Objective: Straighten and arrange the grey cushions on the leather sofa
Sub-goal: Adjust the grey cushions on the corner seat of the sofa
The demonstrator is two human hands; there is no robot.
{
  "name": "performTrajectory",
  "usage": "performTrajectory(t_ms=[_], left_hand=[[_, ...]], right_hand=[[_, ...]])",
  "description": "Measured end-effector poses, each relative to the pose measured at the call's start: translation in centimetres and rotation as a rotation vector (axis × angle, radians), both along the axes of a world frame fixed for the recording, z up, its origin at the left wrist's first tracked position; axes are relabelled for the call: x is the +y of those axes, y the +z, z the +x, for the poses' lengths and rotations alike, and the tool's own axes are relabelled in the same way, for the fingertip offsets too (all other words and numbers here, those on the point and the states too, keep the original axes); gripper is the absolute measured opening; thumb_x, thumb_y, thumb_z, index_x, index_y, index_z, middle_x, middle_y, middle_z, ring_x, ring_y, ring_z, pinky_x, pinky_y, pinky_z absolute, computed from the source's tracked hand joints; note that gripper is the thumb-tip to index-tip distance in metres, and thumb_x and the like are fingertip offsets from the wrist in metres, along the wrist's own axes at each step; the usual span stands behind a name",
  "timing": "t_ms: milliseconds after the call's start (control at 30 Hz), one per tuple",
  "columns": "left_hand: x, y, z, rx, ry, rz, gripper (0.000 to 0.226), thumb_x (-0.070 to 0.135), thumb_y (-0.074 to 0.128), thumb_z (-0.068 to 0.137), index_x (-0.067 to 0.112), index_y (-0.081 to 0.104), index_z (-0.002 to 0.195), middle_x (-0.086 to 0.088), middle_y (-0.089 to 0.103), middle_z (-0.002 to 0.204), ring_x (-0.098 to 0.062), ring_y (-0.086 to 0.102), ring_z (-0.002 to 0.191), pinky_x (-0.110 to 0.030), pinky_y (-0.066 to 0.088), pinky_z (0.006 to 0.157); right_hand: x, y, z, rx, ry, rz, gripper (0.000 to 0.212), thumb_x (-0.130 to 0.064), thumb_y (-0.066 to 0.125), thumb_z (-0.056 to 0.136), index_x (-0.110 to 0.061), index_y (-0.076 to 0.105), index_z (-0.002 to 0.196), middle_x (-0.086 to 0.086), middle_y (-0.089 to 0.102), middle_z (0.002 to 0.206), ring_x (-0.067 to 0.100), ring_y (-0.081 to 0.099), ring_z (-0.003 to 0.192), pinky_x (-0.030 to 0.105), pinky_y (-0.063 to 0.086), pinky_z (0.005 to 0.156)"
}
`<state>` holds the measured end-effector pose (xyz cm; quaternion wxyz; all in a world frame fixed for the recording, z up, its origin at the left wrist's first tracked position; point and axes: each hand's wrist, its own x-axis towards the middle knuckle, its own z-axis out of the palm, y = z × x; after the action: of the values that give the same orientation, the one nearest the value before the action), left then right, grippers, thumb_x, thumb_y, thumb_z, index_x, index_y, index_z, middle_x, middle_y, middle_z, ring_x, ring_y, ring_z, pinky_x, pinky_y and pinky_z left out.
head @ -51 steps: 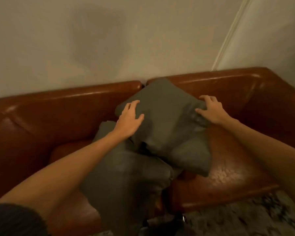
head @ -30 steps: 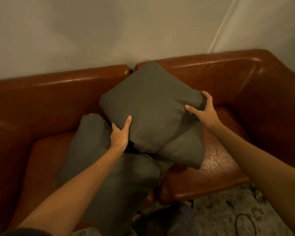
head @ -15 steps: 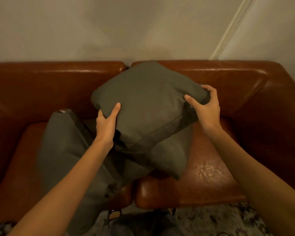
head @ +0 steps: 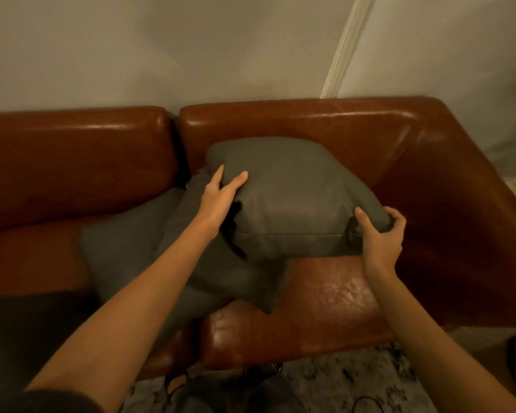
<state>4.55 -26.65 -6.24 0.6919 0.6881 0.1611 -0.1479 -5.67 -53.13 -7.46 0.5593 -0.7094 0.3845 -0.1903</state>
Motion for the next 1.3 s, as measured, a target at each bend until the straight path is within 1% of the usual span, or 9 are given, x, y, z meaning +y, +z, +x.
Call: performTrajectory(t_ms=[133,300,433,633,833,1000,1100,1200,1300], left_hand=[[-2.6,-1.0,1.4,-0.004,-0.159,0.049,0.068,0.046,0.065,0.087,0.033,0.036,0.148,0.003,0.032,0.155,-0.018,0.034,0.139,-0.027,0.031,0.104],[-5.0,-2.0,2.6,-0.015,-0.274,0.060,0.068,0.055,0.066,0.083,0.039,0.040,0.144,0.007,0.034,0.154,-0.019,0.034,0.140,-0.040,0.032,0.115],[-5.7,-1.5,4.0,-0.075,-0.307,0.078,0.064,0.052,0.064,0.086,0.037,0.042,0.144,0.007,0.035,0.153,-0.017,0.033,0.140,-0.035,0.031,0.114],[-7.8,0.0,6.4,-0.129,-0.391,0.018,0.051,0.050,0.065,0.086,0.034,0.056,0.133,0.007,0.047,0.145,-0.017,0.041,0.135,-0.041,0.034,0.113],[-11.3,-0.3,6.1,-0.134,-0.501,0.001,0.056,0.053,0.061,0.086,0.036,0.049,0.138,0.004,0.043,0.146,-0.017,0.044,0.131,-0.044,0.037,0.111],[-14.4,-1.4,5.1,-0.177,-0.693,0.149,0.063,0.055,0.061,0.087,0.038,0.040,0.144,0.005,0.013,0.160,-0.022,0.016,0.146,-0.041,0.023,0.113],[-16.1,-2.9,4.8,-0.183,-0.815,0.358,0.077,0.053,0.067,0.084,0.035,0.029,0.148,0.007,0.003,0.161,-0.026,0.011,0.147,-0.049,0.022,0.116],[-17.6,-3.8,5.3,-0.253,-0.750,0.472,0.081,0.050,0.069,0.083,0.034,0.026,0.149,0.003,0.006,0.161,-0.027,0.013,0.146,-0.049,0.022,0.117],[-18.7,-3.9,6.1,-0.293,-0.644,0.465,0.088,0.055,0.071,0.078,0.035,0.024,0.150,0.001,0.008,0.161,-0.024,0.016,0.146,-0.046,0.023,0.116]], right_hand=[[-0.8,-4.6,-1.9,0.167,-0.119,0.170,0.061,-0.043,0.075,0.082,-0.028,0.044,0.133,-0.001,0.047,0.122,0.020,0.049,0.110,0.037,0.046,0.092],[-1.2,-7.4,-3.1,0.275,-0.173,0.261,0.063,-0.046,0.070,0.086,-0.027,0.040,0.138,0.007,0.046,0.142,0.030,0.050,0.124,0.047,0.046,0.102],[-1.7,-6.2,-2.0,0.240,-0.233,0.195,0.054,-0.042,0.069,0.087,-0.027,0.047,0.134,0.009,0.050,0.138,0.030,0.050,0.124,0.041,0.046,0.096],[-2.0,-1.6,-2.0,0.134,-0.432,0.024,0.049,-0.044,0.070,0.086,-0.021,0.057,0.127,0.006,0.058,0.128,0.021,0.055,0.115,0.028,0.043,0.083],[-2.0,-0.6,-3.7,0.042,-0.525,0.030,0.048,-0.033,0.064,0.093,-0.024,0.046,0.137,0.003,0.052,0.133,0.016,0.054,0.111,0.030,0.048,0.089],[-1.7,-3.1,-4.5,0.132,-0.606,0.095,0.049,-0.021,0.062,0.094,-0.021,0.041,0.139,0.009,0.047,0.140,0.026,0.052,0.121,0.035,0.046,0.093],[-1.7,-4.6,-5.0,0.171,-0.585,0.104,0.051,-0.020,0.063,0.093,-0.018,0.041,0.139,0.009,0.046,0.140,0.025,0.051,0.122,0.035,0.045,0.093],[-3.1,-5.2,-5.0,0.132,-0.497,0.049,0.048,-0.025,0.064,0.093,-0.017,0.044,0.136,0.005,0.045,0.136,0.015,0.047,0.112,0.029,0.041,0.088],[-5.8,-5.5,-4.9,0.098,-0.412,-0.010,0.034,-0.039,0.058,0.095,-0.025,0.052,0.126,0.000,0.049,0.124,0.018,0.049,0.111,0.036,0.043,0.089]])
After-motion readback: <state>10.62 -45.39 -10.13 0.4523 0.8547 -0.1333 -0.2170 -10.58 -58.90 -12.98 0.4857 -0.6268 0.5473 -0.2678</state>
